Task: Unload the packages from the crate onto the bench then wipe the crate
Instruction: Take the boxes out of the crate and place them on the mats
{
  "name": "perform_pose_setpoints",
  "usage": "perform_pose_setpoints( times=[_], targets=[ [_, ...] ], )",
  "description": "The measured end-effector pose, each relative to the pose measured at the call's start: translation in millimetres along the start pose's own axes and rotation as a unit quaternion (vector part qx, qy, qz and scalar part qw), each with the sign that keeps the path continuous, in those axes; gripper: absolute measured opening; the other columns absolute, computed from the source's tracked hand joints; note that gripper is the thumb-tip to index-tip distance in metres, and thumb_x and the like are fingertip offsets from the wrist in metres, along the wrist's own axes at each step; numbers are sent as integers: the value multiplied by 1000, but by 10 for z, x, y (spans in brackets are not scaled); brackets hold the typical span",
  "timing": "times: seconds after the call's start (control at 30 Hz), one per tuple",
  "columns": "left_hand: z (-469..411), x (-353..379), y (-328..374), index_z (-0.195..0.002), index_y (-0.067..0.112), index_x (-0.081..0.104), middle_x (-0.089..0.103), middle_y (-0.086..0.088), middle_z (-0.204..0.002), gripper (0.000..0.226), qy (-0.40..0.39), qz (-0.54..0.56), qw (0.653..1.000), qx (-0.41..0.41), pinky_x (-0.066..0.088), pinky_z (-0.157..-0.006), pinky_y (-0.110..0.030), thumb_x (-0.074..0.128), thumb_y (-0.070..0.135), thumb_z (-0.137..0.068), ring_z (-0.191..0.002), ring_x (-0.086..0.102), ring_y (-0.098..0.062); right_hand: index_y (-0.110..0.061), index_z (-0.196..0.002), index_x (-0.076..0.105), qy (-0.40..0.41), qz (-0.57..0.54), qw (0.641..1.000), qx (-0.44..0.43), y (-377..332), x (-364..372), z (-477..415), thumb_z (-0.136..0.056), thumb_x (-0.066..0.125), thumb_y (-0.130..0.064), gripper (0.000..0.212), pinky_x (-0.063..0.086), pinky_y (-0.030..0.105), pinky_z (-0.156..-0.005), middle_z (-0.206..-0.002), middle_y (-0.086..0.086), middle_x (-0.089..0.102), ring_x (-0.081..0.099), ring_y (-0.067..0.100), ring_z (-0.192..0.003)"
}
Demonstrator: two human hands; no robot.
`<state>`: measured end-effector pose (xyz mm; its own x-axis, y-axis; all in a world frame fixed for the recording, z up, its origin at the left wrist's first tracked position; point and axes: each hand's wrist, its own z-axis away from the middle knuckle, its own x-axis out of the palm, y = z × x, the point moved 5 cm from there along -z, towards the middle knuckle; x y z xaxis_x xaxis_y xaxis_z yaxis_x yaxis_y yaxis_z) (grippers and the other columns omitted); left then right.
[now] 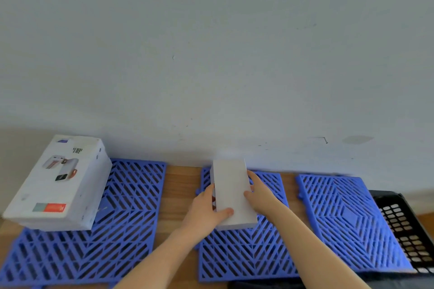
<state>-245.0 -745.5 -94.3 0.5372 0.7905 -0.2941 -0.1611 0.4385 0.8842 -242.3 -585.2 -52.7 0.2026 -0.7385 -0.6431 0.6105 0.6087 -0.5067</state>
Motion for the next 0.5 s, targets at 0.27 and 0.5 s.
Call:
perform_pose_setpoints(
  times=[0.27, 0.5],
  targets=[
    [-170, 18, -82, -149, 33, 24, 48, 7, -137, 93, 32, -73, 997, -9, 48, -100, -36, 73, 59, -74, -121, 52, -13, -36, -152, 4, -5, 12, 999, 32, 125, 60, -169, -99, 36, -13, 66, 45, 35, -65, -102, 16, 62, 51, 24, -75],
    [-181, 67, -93, -150, 32, 21, 60, 7, -127, 93, 43, -74, 996, -16, 54, -91, -31, 73, 56, -76, -108, 61, -12, -39, -151, 1, -2, 13, 999, 39, 172, 64, -234, -101, 35, -19, 63, 44, 28, -59, -92, 8, 53, 52, 21, -71]
  ],
)
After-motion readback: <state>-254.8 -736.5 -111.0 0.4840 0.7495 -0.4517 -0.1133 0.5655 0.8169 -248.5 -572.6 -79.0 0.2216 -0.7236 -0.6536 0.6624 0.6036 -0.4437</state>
